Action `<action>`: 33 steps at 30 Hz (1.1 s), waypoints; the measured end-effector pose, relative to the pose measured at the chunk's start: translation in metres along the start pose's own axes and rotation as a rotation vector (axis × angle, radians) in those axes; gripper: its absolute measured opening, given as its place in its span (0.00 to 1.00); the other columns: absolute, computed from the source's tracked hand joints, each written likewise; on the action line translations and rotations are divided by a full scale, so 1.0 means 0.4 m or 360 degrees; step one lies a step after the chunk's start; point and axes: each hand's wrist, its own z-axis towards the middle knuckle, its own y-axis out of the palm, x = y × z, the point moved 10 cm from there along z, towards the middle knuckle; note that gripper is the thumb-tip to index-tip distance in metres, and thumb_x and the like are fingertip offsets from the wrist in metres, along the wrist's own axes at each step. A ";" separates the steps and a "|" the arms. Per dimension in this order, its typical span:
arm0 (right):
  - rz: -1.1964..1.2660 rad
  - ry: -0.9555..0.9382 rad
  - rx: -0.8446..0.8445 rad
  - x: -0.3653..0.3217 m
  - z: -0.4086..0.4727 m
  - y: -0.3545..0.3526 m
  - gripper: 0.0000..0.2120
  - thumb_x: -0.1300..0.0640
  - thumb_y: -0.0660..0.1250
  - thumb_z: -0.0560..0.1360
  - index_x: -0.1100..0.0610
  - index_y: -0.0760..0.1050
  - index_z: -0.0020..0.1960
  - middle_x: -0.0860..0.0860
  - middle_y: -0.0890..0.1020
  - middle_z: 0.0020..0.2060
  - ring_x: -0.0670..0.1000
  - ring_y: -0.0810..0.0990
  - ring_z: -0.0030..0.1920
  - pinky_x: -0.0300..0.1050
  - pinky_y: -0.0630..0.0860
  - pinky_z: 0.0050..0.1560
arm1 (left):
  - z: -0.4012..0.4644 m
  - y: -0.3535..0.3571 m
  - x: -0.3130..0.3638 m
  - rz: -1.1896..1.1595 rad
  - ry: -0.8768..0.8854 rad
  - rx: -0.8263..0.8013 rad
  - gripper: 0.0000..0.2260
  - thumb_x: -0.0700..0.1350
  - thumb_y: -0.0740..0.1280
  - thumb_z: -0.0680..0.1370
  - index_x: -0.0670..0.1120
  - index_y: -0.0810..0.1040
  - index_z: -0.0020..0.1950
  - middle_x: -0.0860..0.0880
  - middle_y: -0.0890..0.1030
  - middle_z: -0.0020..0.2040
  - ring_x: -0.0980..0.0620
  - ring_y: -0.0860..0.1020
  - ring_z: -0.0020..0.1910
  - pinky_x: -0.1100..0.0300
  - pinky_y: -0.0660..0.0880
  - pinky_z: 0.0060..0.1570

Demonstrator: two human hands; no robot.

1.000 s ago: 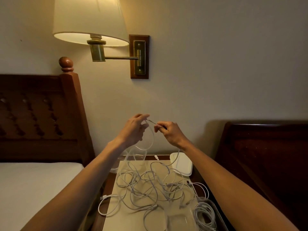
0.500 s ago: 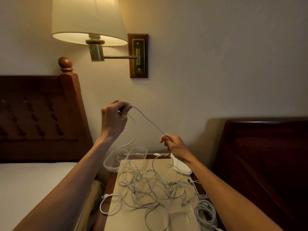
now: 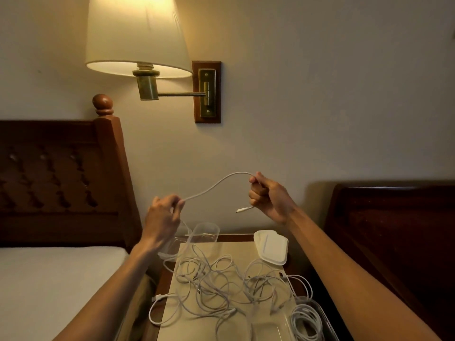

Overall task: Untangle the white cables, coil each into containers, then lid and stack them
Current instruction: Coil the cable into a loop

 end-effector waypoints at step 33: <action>-0.0517 -0.0065 -0.0426 -0.220 -0.088 0.213 0.19 0.56 0.50 0.85 0.63 0.77 0.50 0.52 0.69 0.27 0.48 0.69 0.27 0.40 0.72 0.31 | 0.125 -0.158 0.550 -0.0055 0.0942 0.0079 0.11 0.55 0.61 0.80 0.47 0.73 0.47 0.55 0.76 0.37 0.58 0.73 0.33 0.67 0.66 0.33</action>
